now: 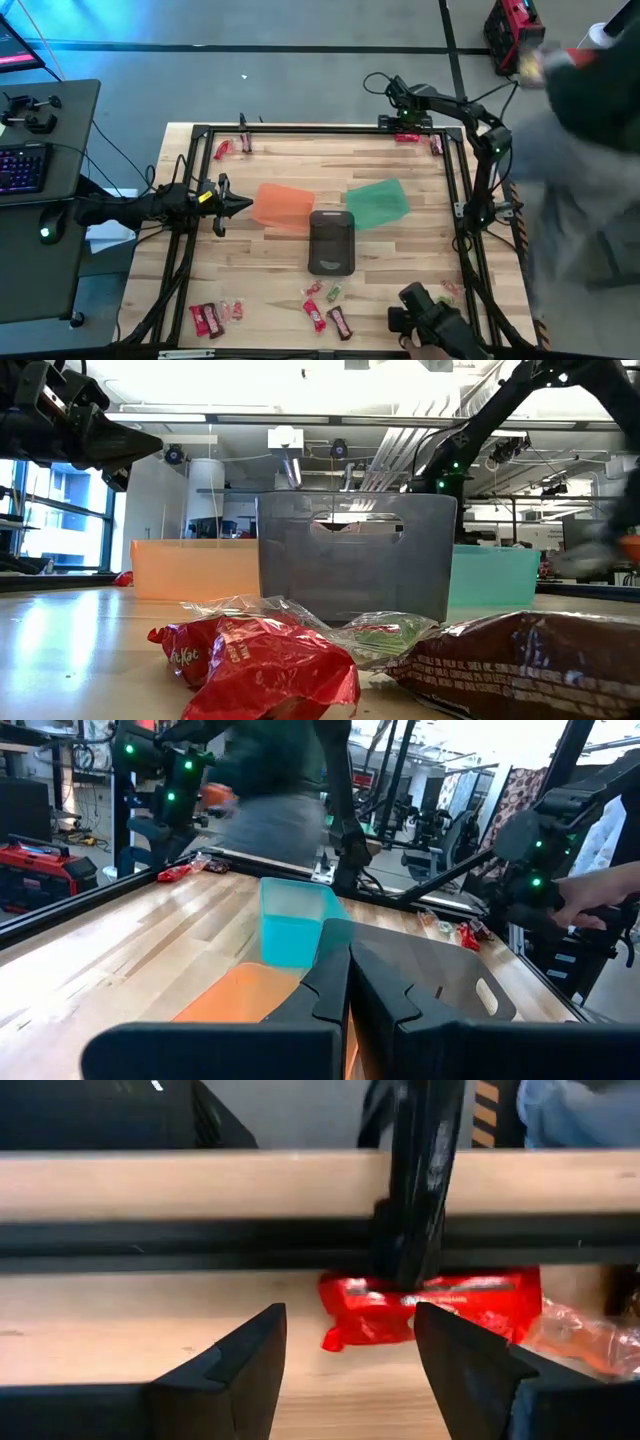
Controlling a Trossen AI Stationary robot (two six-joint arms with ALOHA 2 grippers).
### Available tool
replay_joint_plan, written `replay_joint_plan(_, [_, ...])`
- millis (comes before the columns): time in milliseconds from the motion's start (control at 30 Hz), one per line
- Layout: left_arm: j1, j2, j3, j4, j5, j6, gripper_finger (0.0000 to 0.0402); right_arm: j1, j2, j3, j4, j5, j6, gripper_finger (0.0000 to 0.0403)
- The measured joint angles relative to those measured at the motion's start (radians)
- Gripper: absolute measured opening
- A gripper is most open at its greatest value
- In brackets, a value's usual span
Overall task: Sort candy by brand, put in halloween buckets
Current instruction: Put the red chocolate bar into the green bin
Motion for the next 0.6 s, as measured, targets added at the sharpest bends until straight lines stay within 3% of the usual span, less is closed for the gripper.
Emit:
replay_joint_plan(400, [0.000,0.000,0.000,0.000,0.000,0.000,0.0001,0.002,0.048,-0.002,-0.030,0.088,-0.030,0.0183])
replay_joint_plan(600, [0.000,0.000,0.000,0.000,0.000,0.000,0.0001,0.007,0.048,-0.002,-0.022,0.100,-0.057,0.0147])
